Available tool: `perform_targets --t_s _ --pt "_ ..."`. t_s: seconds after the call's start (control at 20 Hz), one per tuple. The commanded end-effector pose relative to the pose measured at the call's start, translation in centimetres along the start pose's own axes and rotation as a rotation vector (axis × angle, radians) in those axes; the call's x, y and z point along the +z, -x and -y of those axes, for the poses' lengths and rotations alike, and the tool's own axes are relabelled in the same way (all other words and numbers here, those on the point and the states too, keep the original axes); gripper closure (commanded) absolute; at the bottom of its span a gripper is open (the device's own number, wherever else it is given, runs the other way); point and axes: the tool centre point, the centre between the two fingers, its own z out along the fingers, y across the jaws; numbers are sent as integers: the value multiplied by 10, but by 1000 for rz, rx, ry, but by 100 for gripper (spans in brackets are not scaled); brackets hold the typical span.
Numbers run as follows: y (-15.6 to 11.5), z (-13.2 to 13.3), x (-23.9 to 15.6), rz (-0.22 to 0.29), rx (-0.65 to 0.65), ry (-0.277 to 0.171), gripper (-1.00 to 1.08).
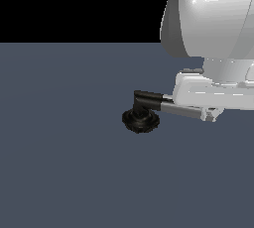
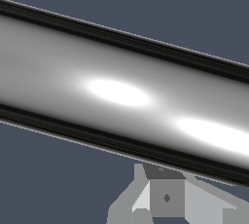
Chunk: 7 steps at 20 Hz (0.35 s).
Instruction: Turn on the faucet by rotating a designated handle.
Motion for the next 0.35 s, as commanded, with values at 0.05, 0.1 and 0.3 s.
perform_targets --t_s 0.05,0.1,0.3 --pt "-12 -17 -3 -11 13 6 108" --pt "-15 -20 -3 -11 13 6 108" --pt "-23 -27 -4 -12 15 6 108"
